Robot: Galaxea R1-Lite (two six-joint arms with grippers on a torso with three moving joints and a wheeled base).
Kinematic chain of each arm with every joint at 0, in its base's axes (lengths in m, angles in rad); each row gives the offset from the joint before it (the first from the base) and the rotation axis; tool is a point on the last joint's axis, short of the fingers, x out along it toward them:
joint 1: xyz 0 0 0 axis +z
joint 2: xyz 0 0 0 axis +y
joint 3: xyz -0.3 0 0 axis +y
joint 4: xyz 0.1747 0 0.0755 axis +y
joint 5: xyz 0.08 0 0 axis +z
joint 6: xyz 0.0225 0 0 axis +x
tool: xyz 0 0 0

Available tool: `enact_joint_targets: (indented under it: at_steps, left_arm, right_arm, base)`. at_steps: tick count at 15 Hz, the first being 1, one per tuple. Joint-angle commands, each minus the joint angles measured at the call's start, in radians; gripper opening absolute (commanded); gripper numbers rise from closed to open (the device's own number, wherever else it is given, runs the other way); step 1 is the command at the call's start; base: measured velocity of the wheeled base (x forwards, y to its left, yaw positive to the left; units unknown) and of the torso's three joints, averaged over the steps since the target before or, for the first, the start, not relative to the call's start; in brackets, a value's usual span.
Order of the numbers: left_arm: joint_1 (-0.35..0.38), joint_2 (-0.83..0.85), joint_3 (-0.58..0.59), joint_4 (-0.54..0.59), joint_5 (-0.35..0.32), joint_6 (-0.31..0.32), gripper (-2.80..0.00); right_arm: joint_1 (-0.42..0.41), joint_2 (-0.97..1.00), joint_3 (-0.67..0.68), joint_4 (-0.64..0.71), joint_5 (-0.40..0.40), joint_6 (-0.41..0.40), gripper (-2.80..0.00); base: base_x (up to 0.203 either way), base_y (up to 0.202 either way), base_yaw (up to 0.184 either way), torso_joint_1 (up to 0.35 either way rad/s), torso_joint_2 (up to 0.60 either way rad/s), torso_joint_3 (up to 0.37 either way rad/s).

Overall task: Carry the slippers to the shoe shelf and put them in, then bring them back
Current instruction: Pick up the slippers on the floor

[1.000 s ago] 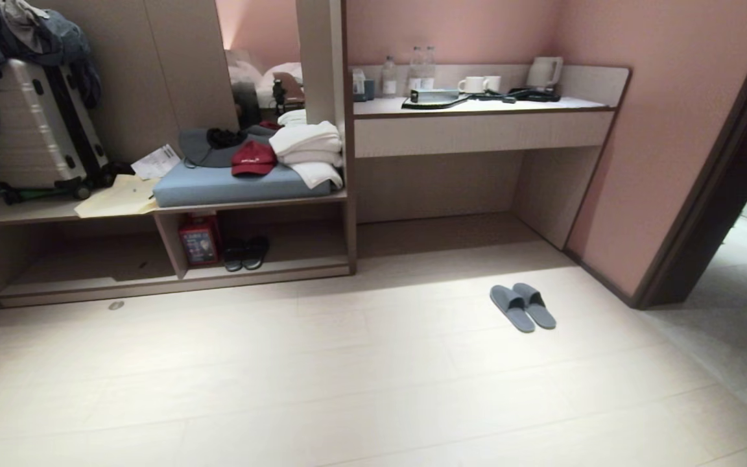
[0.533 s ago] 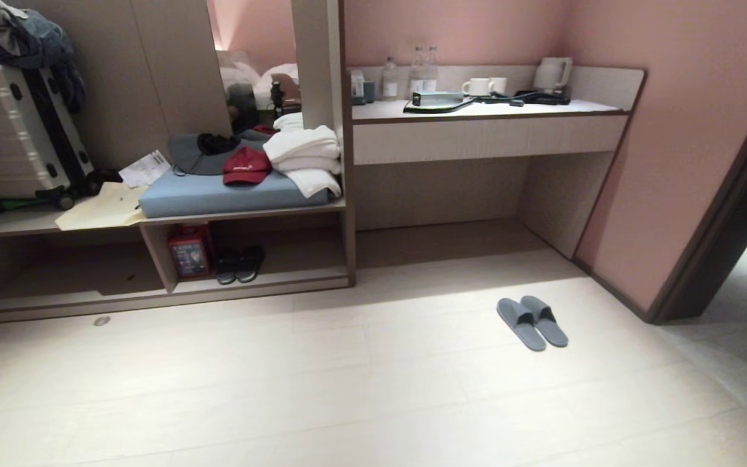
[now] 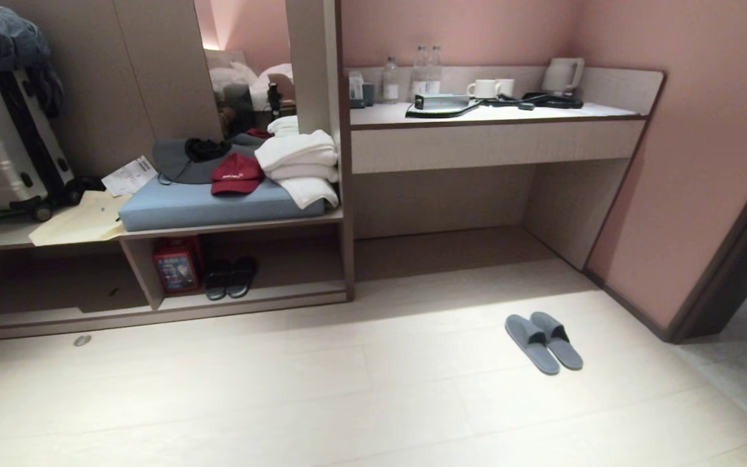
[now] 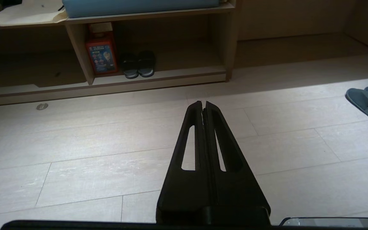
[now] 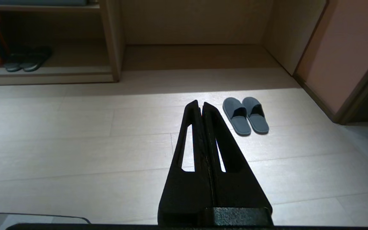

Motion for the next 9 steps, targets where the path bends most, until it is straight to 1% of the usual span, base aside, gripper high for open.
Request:
enact_joint_targets:
  at_steps: [1, 9]
  left_arm:
    - [0.000, 0.000, 0.002, 0.000, 0.000, -0.001, -2.80]
    - [0.000, 0.000, 0.002, 0.000, 0.000, -0.001, -2.80]
  right_arm:
    - [0.000, -0.002, 0.000, 0.001, 0.000, -0.001, -2.80]
    - [0.000, -0.002, 0.000, 0.001, 0.000, 0.001, -2.80]
  base:
    - [0.197, 0.000, 0.000, 0.002, 0.00, 0.002]
    - [0.198, 0.000, -0.001, 0.002, 0.00, 0.003]
